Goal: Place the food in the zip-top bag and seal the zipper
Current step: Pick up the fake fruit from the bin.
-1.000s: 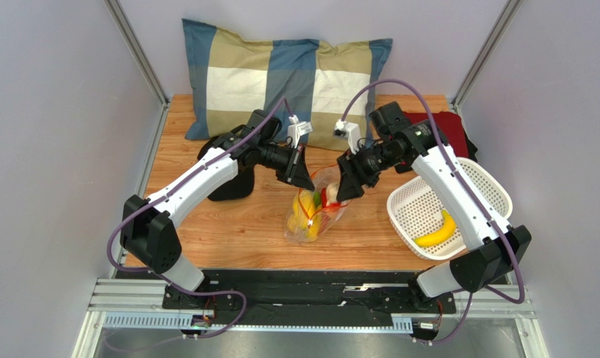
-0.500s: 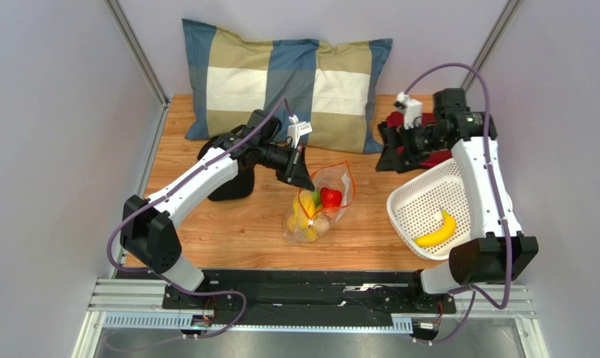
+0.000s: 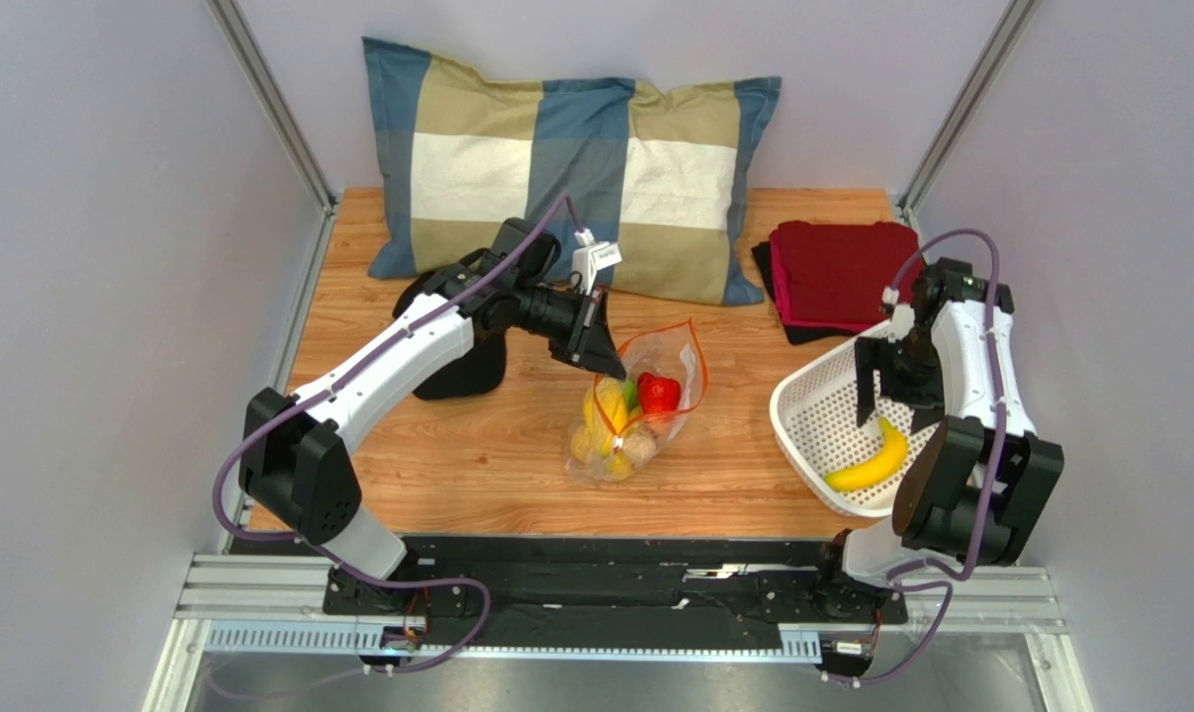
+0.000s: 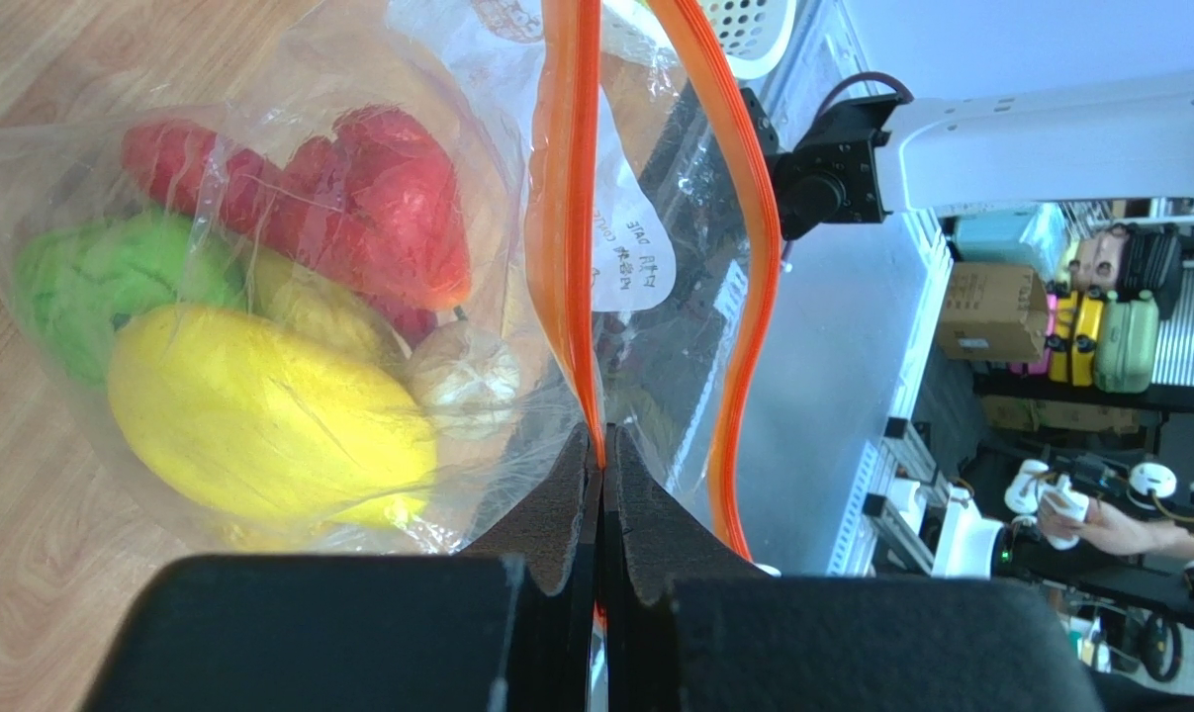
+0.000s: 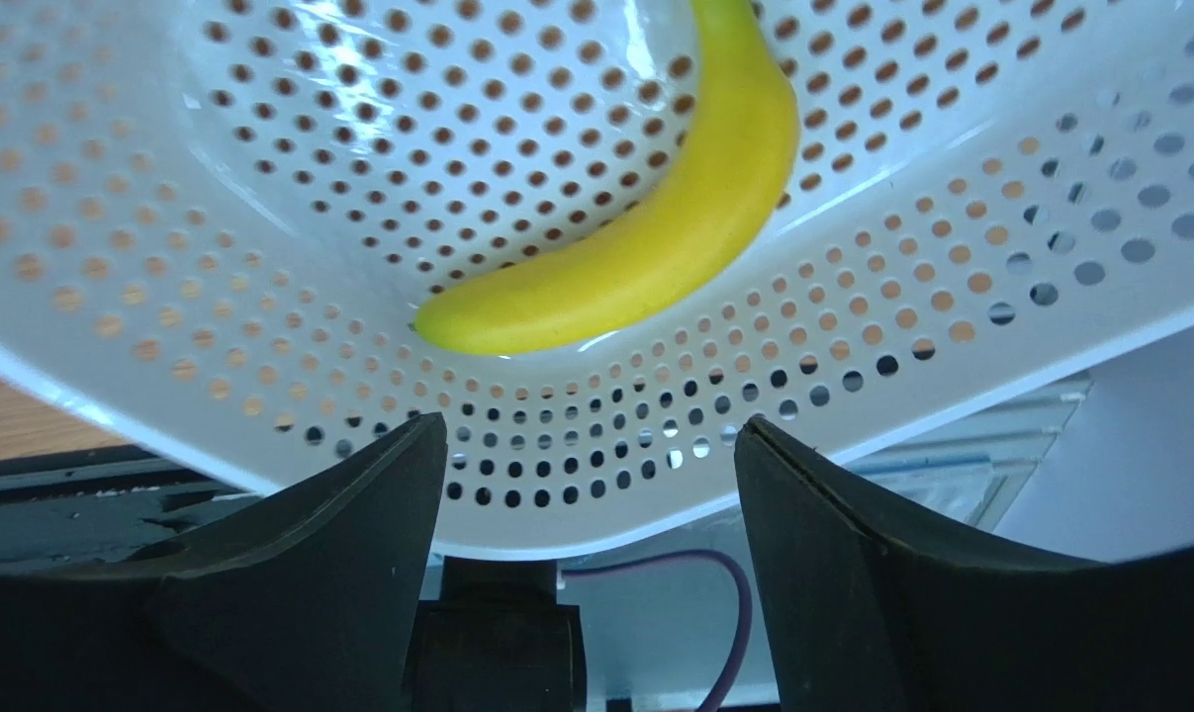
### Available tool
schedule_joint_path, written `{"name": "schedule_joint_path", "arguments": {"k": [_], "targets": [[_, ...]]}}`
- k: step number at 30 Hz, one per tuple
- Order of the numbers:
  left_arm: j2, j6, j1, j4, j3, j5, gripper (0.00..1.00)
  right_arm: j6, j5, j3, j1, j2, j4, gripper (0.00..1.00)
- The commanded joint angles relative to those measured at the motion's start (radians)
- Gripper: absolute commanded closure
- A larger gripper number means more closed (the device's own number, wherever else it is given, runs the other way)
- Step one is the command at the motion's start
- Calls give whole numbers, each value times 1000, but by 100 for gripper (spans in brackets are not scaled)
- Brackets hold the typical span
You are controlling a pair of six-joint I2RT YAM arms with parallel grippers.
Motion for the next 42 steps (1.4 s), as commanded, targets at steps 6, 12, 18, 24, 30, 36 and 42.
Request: {"name": "schedule_joint_path", "arguments": {"k": [6,12,18,24,30,36,42], "targets": [[-45,14,5,52,-28,12,100,112,239,-98,-106,101,184,21],[-34,14,5,52,-23,14,100,110,180,-100,-152,245,206,22],[-28,26,7,32,-8,7,100,121,110,-74,-156,325,231,30],[-31,33,5,18,-2,3,100,123,84,-17,-156,363,221,49],[-36,40,5,8,6,-2,100,104,-8,52,-155,319,160,81],[-42,42,5,3,4,-2,100,83,-258,273,-144,184,27,100],[-36,36,5,1,6,-5,100,128,-422,449,29,19,40,100]]}}
